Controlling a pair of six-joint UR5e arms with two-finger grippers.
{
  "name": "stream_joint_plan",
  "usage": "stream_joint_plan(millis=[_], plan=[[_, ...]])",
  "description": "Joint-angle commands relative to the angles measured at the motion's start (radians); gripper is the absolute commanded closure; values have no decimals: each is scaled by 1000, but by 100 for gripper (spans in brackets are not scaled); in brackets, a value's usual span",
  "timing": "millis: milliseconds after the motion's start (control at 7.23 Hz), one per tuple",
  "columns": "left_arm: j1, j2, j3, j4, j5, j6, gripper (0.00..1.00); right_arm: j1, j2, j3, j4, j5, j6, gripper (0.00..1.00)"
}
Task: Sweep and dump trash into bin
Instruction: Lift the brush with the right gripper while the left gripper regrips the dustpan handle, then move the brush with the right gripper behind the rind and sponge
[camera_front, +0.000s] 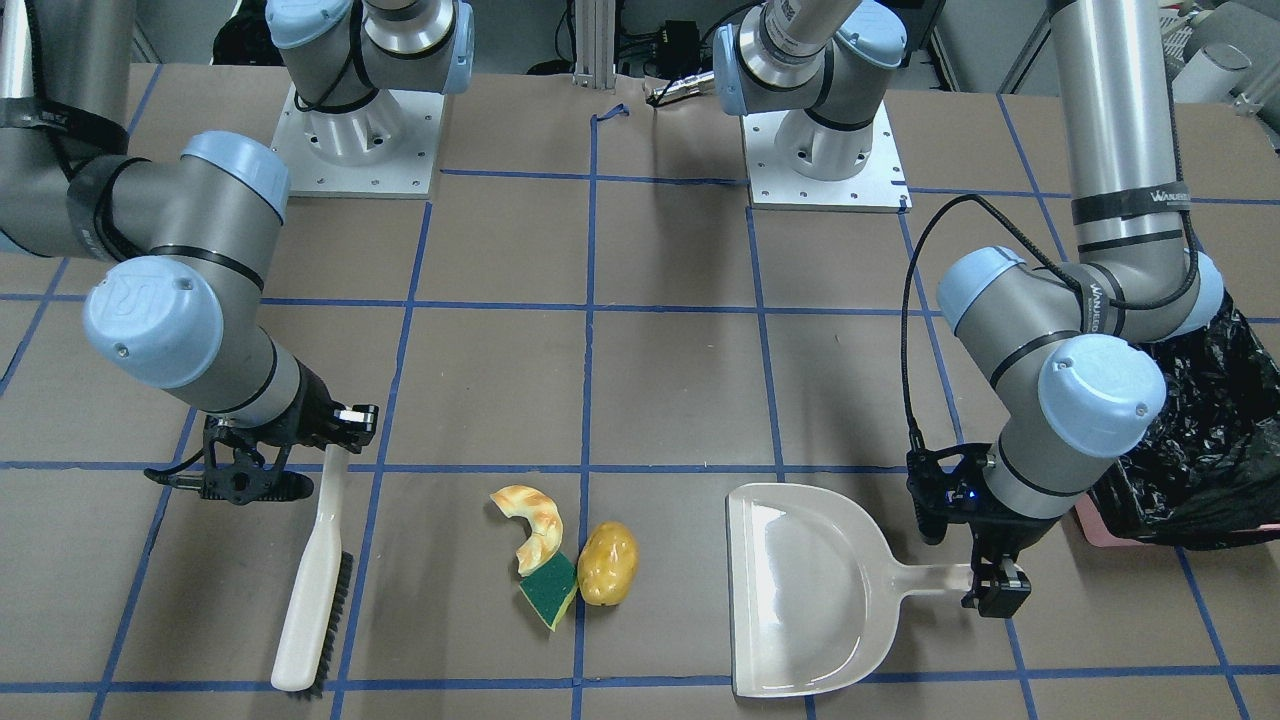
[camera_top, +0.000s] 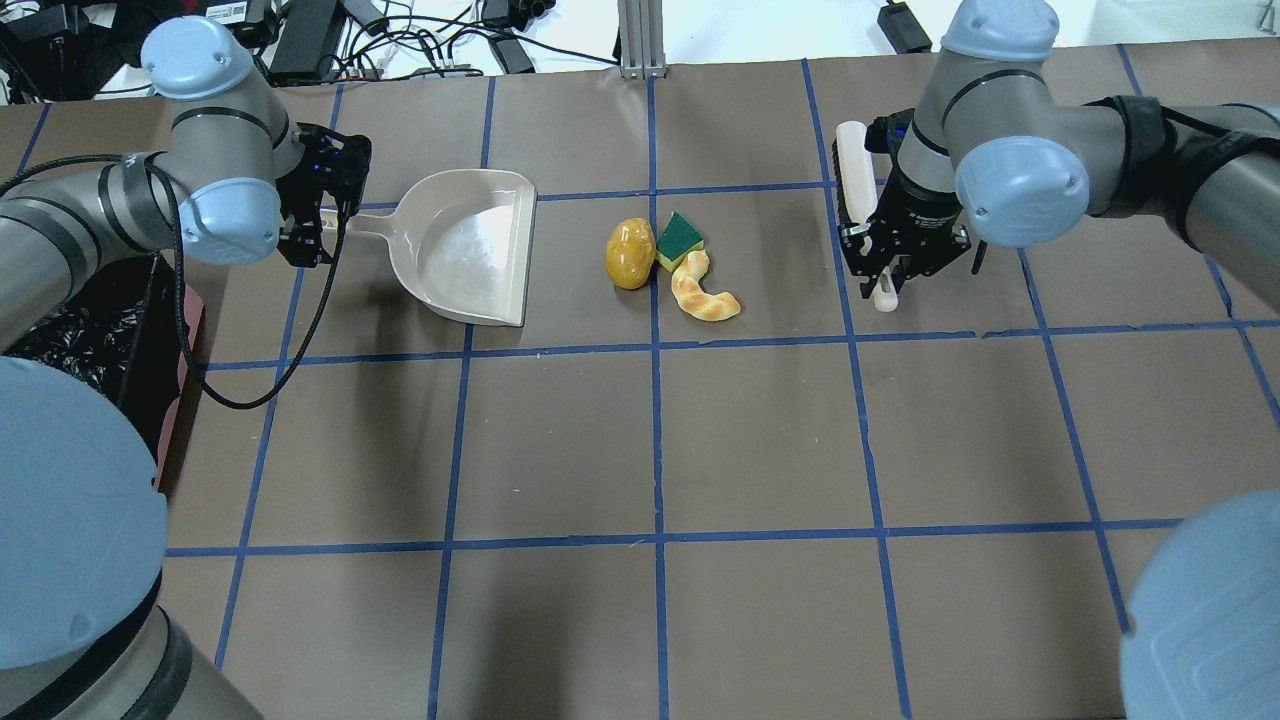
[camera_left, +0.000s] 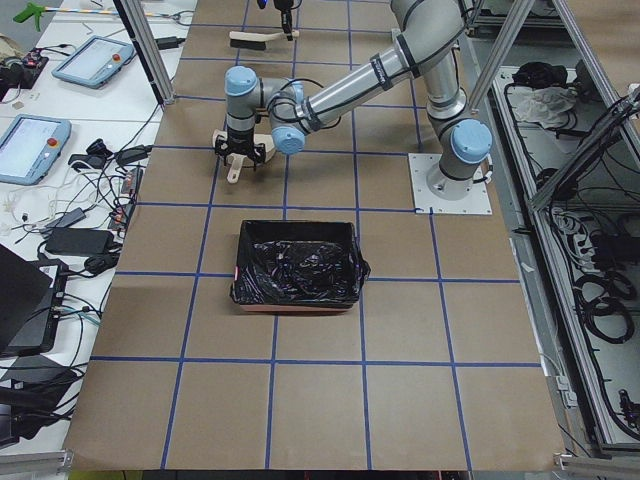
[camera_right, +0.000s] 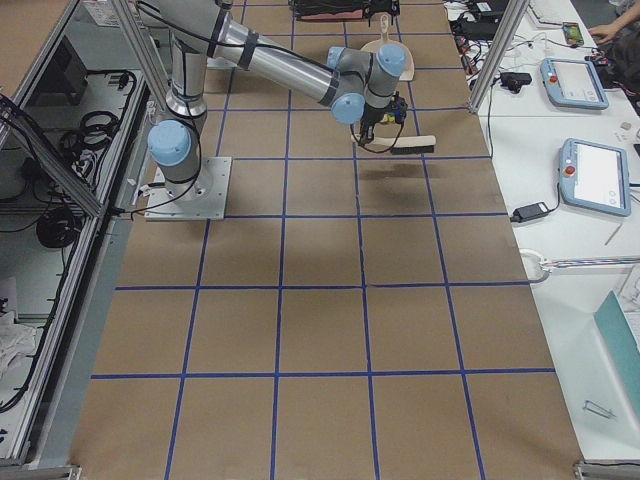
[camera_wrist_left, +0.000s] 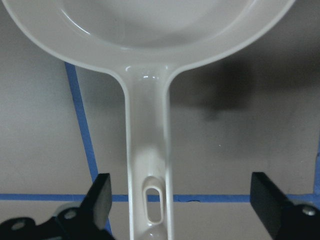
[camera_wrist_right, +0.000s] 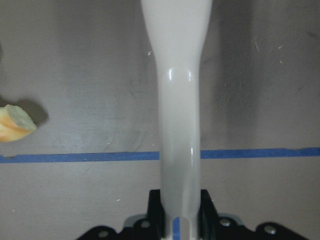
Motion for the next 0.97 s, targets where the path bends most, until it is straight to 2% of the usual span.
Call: stream_joint_plan(millis=[0, 138, 277, 415, 553, 692, 830], plan=[[4, -33, 3, 10, 1, -3, 0, 71, -5, 0, 4, 32, 118, 100], [7, -43, 3, 13, 1, -6, 0, 110, -6, 5, 10, 64, 126, 100], [8, -46, 5, 12, 1, -7, 9, 124, -9, 8, 15, 64, 143, 100], [6, -43, 12, 13, 1, -3, 51, 125, -15, 9, 53, 66, 145, 100], [6, -45, 20, 13, 1, -4, 86, 125, -25, 9, 82, 70, 145, 100], [6, -42, 20, 13, 1, -4, 96, 127, -29, 12, 102, 93, 143, 100], [6, -42, 21, 13, 1, -4, 98, 127, -35, 31, 107, 97, 139, 100]])
